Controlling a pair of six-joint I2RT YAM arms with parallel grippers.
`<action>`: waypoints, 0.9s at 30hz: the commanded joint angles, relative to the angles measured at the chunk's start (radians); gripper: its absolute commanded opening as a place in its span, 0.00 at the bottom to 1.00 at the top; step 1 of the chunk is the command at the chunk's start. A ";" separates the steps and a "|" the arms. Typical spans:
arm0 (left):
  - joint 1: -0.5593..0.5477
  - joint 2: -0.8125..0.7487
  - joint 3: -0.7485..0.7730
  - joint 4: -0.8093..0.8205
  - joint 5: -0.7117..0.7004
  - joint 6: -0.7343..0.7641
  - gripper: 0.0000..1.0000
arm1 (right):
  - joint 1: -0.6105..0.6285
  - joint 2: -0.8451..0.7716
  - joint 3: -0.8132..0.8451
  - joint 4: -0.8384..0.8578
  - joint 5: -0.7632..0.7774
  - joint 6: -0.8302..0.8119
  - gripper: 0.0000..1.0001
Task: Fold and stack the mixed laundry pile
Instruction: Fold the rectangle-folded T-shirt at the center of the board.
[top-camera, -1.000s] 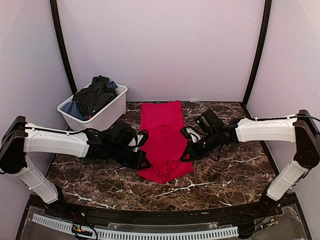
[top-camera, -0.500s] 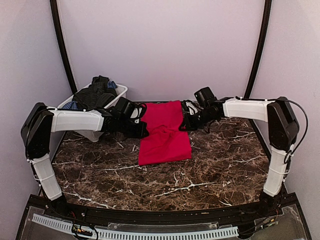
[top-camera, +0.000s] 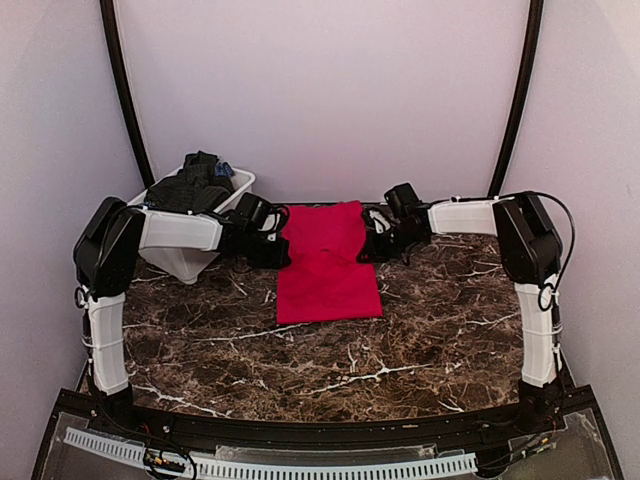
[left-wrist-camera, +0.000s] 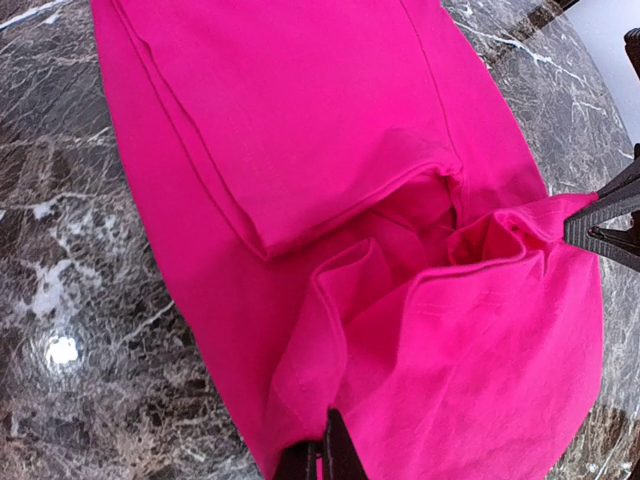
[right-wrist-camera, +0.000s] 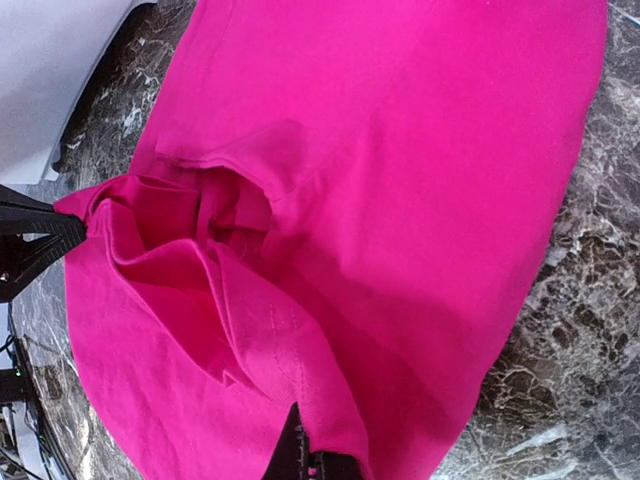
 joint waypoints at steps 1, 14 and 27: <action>0.014 0.029 0.078 0.005 0.030 0.029 0.02 | -0.016 0.010 0.056 0.039 -0.027 -0.004 0.06; 0.057 -0.076 0.191 -0.098 0.068 0.047 0.48 | -0.063 -0.171 0.048 -0.015 -0.090 -0.008 0.55; -0.068 -0.224 -0.214 0.035 0.201 -0.050 0.49 | -0.017 -0.279 -0.337 0.125 -0.203 0.033 0.39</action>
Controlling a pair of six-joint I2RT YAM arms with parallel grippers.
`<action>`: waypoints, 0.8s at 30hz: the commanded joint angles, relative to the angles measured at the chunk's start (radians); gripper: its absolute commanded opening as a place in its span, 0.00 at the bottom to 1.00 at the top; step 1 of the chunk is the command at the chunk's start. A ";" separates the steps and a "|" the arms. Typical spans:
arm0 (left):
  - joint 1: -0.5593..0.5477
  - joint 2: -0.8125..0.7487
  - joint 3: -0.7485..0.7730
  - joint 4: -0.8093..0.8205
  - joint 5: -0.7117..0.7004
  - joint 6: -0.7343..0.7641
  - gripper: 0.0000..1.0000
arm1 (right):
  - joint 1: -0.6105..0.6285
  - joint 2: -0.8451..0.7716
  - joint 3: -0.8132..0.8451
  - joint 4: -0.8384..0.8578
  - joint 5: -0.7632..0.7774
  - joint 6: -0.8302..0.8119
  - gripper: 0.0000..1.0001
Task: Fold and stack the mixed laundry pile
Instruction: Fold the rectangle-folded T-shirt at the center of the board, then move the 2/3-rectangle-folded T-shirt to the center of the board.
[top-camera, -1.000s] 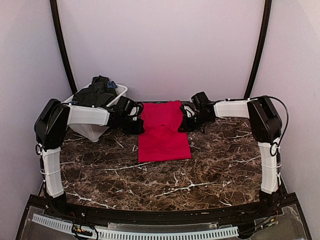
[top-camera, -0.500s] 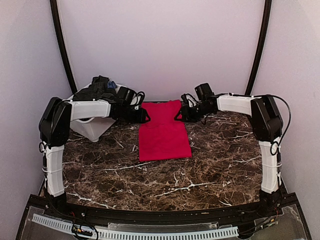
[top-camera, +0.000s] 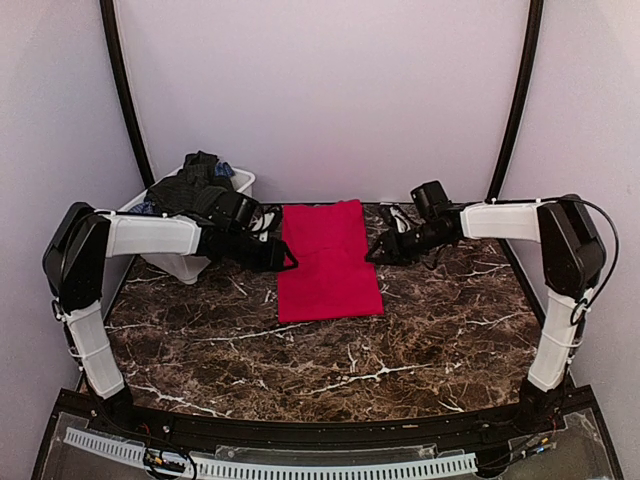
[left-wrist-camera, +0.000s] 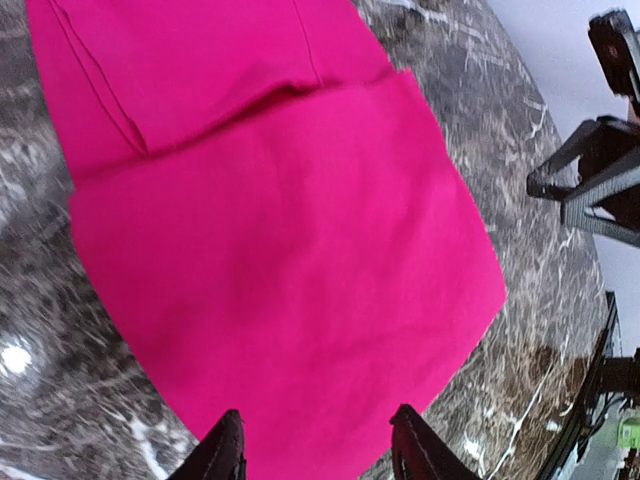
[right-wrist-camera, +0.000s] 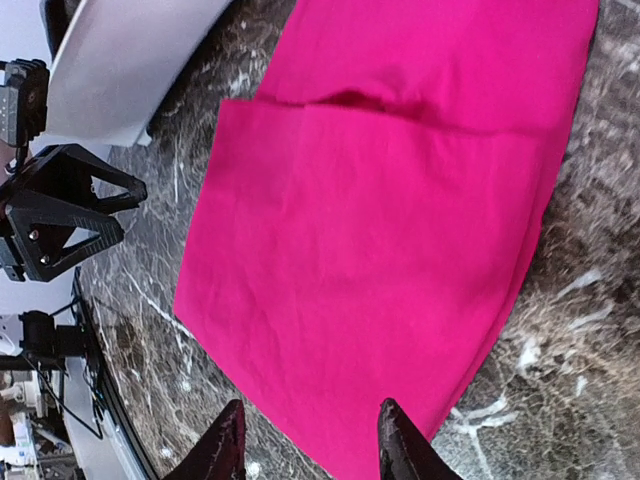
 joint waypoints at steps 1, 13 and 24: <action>-0.070 -0.022 -0.096 0.050 0.041 -0.042 0.48 | 0.029 0.018 -0.072 0.080 -0.054 0.021 0.37; -0.101 0.043 -0.218 0.096 0.039 -0.109 0.37 | 0.083 0.073 -0.250 0.089 -0.012 0.077 0.12; -0.178 -0.123 -0.332 -0.015 0.011 -0.156 0.36 | 0.137 -0.114 -0.468 0.048 0.048 0.110 0.08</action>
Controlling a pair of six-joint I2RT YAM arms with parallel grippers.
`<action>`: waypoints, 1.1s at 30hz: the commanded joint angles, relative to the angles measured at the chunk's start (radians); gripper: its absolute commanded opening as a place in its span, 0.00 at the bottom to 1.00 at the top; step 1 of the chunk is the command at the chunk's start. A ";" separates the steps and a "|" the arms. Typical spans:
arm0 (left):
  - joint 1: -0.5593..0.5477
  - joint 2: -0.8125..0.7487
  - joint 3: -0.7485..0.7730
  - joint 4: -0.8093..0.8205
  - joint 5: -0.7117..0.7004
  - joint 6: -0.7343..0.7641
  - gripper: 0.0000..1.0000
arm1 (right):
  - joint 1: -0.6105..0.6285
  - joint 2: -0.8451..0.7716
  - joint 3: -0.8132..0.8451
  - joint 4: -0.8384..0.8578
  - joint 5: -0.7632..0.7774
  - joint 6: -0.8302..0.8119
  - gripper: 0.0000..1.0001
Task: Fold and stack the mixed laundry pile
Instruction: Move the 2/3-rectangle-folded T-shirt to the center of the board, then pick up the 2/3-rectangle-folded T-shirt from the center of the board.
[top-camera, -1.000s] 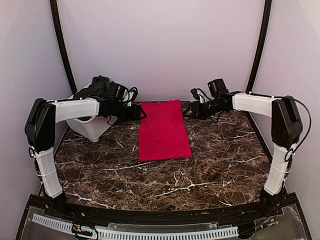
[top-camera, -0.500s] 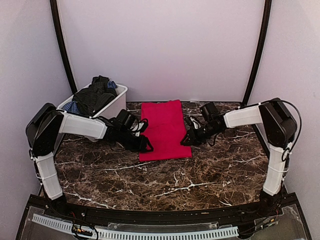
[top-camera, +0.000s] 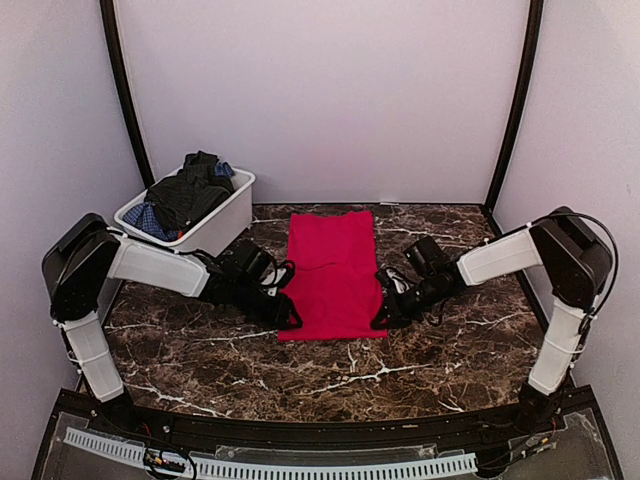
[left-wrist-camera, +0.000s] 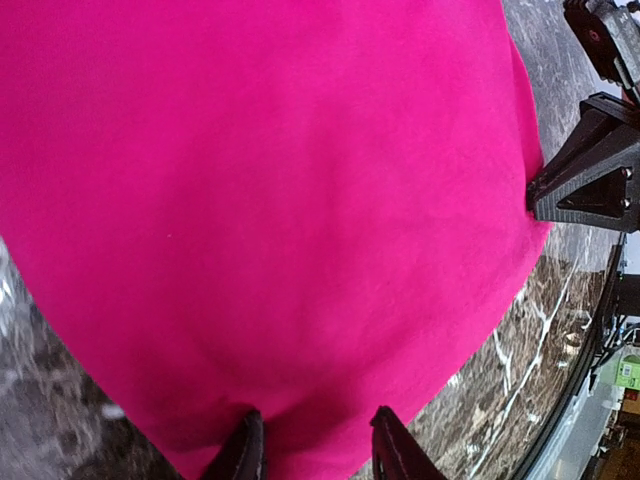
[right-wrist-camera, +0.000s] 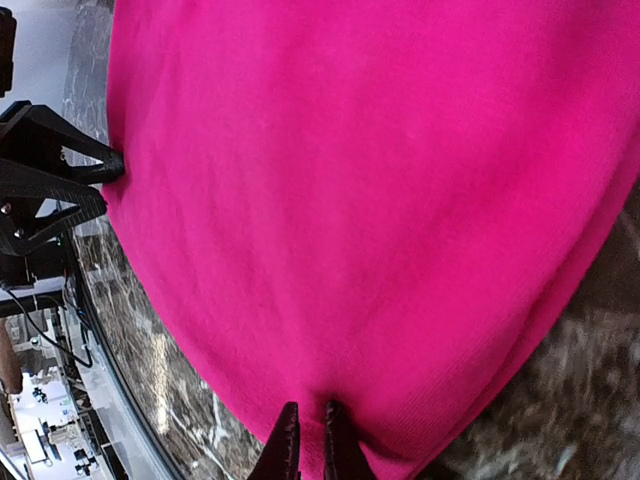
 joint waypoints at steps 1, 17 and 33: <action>-0.017 -0.166 -0.081 -0.118 -0.027 -0.047 0.37 | 0.014 -0.111 -0.097 -0.115 0.090 0.014 0.09; -0.022 -0.335 -0.320 -0.038 0.007 -0.165 0.40 | 0.013 -0.246 -0.209 -0.071 0.053 0.084 0.28; -0.043 -0.177 -0.239 0.038 0.030 -0.147 0.33 | 0.016 -0.143 -0.174 -0.029 0.029 0.078 0.27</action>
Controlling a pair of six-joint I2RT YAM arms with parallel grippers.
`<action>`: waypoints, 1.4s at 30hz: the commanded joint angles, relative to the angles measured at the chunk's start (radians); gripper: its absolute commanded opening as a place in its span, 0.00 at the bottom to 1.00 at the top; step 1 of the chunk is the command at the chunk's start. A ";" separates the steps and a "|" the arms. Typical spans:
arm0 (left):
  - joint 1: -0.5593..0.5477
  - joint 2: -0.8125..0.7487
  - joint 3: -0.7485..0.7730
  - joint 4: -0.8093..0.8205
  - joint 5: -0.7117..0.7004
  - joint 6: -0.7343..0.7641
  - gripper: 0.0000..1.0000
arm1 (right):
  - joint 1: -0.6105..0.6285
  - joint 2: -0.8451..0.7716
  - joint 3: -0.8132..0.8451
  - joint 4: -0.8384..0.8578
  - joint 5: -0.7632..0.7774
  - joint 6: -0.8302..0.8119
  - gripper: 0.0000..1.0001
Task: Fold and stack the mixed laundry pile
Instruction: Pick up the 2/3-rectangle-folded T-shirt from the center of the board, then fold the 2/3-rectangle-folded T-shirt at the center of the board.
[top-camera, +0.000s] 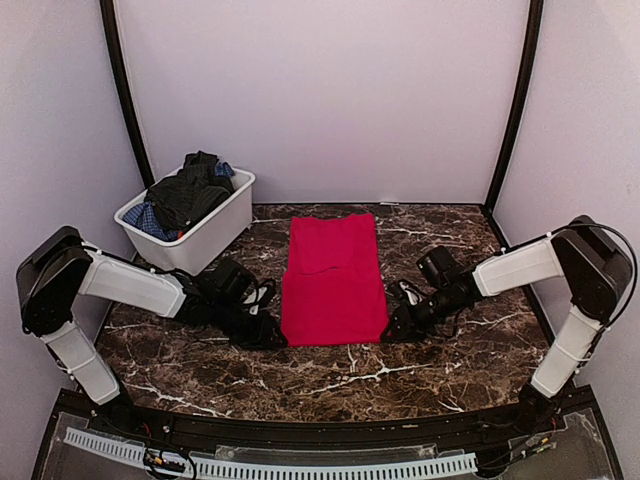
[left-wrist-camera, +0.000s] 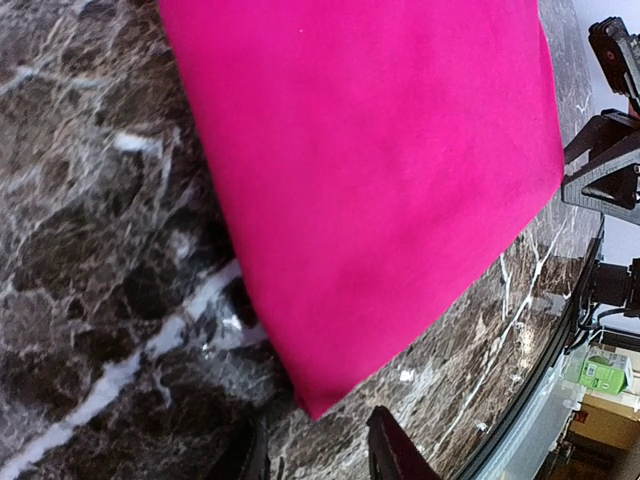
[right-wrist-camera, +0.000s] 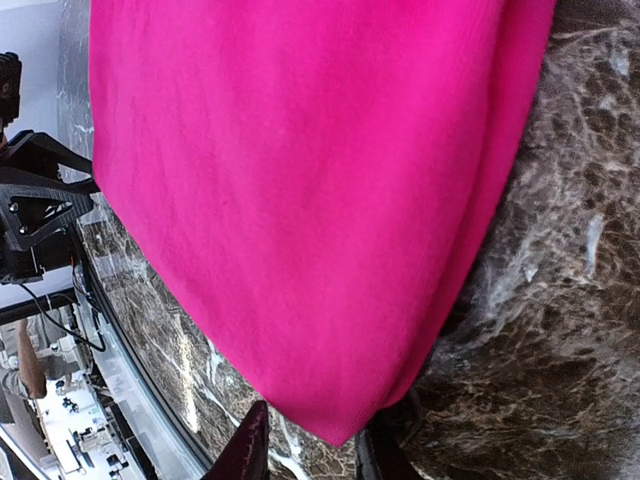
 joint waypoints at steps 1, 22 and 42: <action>-0.004 0.035 0.037 -0.001 0.001 0.024 0.31 | 0.007 0.026 0.008 0.015 0.017 -0.007 0.25; -0.109 -0.197 -0.032 -0.115 0.072 0.039 0.00 | 0.127 -0.253 -0.100 -0.079 -0.003 0.069 0.00; 0.106 -0.044 0.341 -0.223 -0.070 0.164 0.00 | -0.042 -0.082 0.322 -0.203 0.139 -0.072 0.00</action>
